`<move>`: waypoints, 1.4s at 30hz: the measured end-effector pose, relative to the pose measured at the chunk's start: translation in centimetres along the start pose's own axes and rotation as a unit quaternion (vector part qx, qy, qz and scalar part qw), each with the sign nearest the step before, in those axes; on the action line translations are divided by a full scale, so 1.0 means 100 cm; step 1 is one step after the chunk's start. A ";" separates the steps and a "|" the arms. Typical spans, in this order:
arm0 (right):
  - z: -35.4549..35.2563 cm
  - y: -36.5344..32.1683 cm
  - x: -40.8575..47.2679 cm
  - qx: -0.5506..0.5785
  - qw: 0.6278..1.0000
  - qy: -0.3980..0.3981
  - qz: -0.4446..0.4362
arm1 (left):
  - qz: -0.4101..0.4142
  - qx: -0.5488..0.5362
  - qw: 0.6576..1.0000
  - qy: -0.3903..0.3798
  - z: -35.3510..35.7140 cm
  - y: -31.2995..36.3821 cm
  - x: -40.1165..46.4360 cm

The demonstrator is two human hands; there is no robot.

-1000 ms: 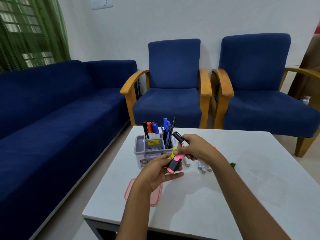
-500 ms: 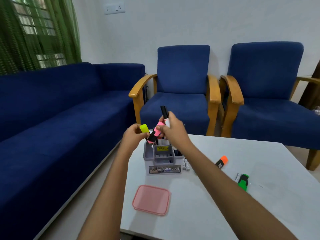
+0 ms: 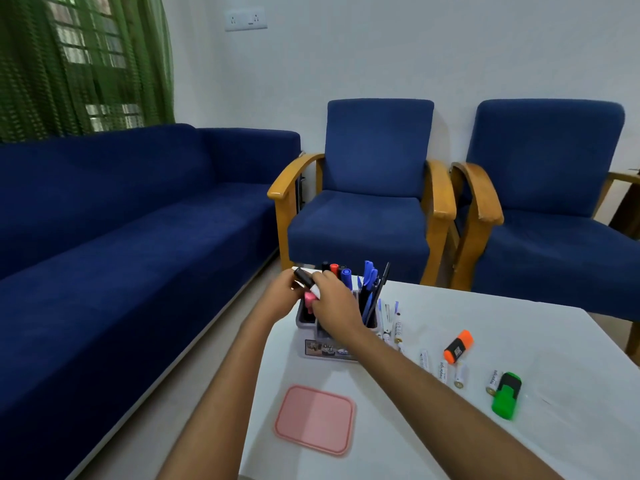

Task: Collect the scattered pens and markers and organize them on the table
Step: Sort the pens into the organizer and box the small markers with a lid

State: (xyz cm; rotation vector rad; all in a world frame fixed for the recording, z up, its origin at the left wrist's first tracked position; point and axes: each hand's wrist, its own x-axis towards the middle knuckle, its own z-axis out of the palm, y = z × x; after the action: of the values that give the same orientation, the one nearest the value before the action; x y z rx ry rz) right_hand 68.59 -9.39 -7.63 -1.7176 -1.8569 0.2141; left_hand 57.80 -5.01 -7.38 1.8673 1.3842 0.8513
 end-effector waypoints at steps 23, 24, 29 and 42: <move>0.017 0.010 0.008 -0.085 0.996 0.030 -0.005 | -0.071 -0.024 0.993 -0.094 0.005 -0.004 0.001; 0.017 0.010 0.008 -0.094 0.995 0.024 -0.002 | -0.082 -0.017 0.992 -0.092 0.006 -0.004 0.002; 0.011 0.008 0.012 -0.104 0.994 -0.006 0.015 | -0.128 -0.070 0.982 -0.120 0.003 0.003 0.000; -0.041 0.026 -0.005 0.154 0.980 0.072 0.104 | -0.117 -0.044 0.991 0.049 0.040 -0.008 -0.010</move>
State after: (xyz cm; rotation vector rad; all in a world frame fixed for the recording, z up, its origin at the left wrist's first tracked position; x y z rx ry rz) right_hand 72.87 -10.60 -5.78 -1.6592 -1.4544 0.4258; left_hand 60.35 -6.27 -10.44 1.5768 1.5639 0.8781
